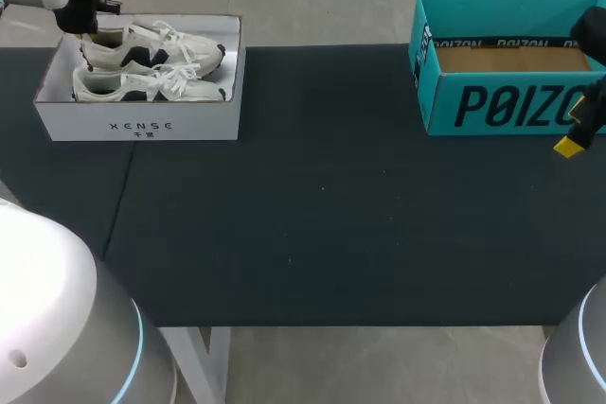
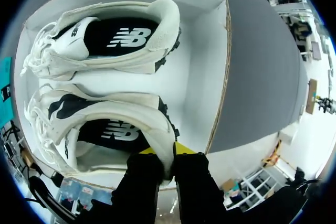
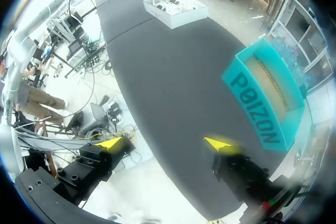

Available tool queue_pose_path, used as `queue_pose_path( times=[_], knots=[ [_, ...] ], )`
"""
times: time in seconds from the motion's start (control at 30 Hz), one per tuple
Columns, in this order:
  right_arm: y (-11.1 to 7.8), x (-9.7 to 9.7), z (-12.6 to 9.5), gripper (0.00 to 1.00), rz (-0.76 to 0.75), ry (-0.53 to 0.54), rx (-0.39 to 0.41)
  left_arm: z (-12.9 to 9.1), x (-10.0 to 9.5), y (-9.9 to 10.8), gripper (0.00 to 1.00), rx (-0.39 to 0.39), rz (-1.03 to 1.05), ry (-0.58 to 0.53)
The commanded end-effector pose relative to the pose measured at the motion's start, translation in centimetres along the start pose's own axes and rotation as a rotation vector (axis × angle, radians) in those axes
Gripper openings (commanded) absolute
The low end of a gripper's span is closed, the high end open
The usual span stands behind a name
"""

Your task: Take the shoe out of the shoebox, open the shoe tongue, remove and reinsert the insole, then place the shoe into the shoebox

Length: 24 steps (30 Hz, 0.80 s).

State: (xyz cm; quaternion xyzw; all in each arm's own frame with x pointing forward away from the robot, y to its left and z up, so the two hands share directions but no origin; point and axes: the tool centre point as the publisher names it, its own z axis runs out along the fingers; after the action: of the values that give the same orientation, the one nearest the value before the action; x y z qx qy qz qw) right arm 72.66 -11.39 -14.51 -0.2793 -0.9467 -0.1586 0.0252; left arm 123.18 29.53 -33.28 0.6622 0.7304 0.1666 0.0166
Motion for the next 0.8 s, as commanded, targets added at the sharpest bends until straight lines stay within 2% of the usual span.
queue_pose_path(
  times=[0.03,0.73,0.77,0.8],
  knots=[
    [0.1,-0.2,0.0,1.00,0.000,0.003,0.004,0.1,0.1,1.1,0.00,0.014,-0.007,-0.009],
    [0.1,-0.2,0.0,1.00,0.000,0.003,0.004,1.4,-1.1,0.6,0.00,0.050,0.035,0.018],
    [0.1,-0.2,0.0,1.00,0.000,0.003,0.004,1.4,-1.1,0.5,0.02,0.052,0.035,0.019],
    [0.1,-0.2,0.0,1.00,0.000,0.003,0.004,1.4,-1.0,0.5,0.29,0.053,0.036,0.020]
  ],
)
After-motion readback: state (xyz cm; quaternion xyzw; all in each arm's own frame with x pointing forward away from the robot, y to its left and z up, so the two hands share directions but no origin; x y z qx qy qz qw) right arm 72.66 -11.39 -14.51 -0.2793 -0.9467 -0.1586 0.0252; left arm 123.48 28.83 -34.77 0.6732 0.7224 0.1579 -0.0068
